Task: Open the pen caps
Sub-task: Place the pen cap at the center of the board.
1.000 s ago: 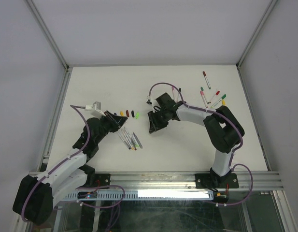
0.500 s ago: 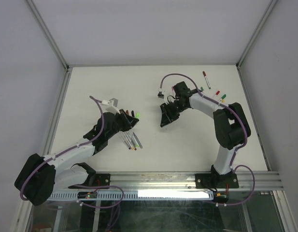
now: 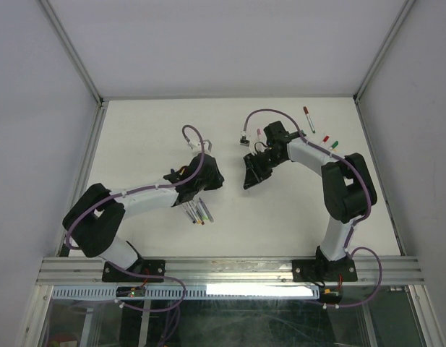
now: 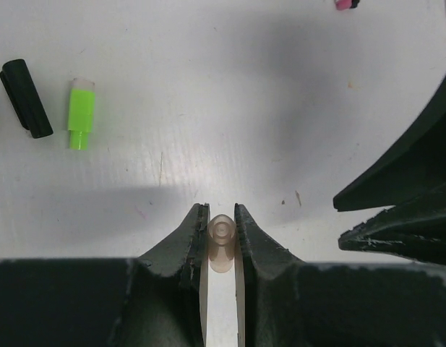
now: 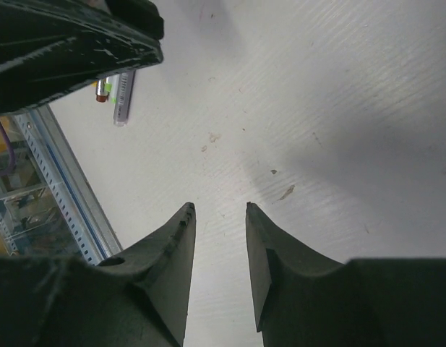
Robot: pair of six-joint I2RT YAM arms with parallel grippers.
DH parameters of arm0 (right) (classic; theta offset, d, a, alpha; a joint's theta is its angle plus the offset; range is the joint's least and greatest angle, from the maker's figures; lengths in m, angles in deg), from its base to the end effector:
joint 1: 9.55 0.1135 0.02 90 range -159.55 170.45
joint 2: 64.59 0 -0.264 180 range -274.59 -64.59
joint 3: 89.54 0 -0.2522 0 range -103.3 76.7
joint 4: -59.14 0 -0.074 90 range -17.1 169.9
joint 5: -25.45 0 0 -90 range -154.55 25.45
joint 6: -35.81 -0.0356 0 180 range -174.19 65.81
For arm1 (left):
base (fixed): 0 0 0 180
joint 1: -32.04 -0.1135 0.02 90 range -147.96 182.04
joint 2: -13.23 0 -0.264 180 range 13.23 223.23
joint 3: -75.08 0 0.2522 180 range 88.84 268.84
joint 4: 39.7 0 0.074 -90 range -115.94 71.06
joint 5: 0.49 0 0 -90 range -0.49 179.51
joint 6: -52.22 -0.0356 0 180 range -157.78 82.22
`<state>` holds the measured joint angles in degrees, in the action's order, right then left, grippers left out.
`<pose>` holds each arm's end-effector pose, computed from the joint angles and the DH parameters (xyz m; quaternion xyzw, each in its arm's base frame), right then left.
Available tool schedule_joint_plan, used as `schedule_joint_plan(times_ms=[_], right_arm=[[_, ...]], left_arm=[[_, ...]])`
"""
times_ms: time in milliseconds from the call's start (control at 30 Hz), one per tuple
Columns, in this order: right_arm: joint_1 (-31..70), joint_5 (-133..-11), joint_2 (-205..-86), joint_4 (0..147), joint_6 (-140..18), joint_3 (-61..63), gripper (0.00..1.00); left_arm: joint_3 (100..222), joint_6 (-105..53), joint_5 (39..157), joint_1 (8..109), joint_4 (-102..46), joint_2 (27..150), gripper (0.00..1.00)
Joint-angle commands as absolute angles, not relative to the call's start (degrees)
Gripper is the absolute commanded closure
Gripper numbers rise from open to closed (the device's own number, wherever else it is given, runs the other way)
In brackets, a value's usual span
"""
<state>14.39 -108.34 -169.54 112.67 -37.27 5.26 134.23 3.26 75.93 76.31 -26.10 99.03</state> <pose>0.3137 0.1662 0.1879 -0.3713 0.8413 0.3765 0.1121 0.2271 -0.2097 0.1935 -0.0243 0.9019 -0.2041 0.3799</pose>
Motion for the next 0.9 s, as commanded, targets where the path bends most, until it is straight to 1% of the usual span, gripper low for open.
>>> schedule_joint_plan(times_ms=[0,400,633,867], right_arm=[[13.82,-109.75,-165.72,112.54,-35.92,3.61,0.64],[12.92,-109.64,-165.01,112.46,-35.91,3.9,0.64],[12.61,-109.72,-164.61,112.37,-35.91,3.93,0.64],[12.27,-109.82,-164.36,112.35,-35.91,4.01,0.64]], left_arm=[[139.96,1.08,71.36,77.55,-21.92,103.32,1.0],[150.2,-0.26,69.19,77.56,-15.62,115.16,0.98],[156.76,-1.28,62.27,77.45,-10.34,121.07,0.96],[159.78,-0.81,57.32,76.87,-4.9,122.58,0.93]])
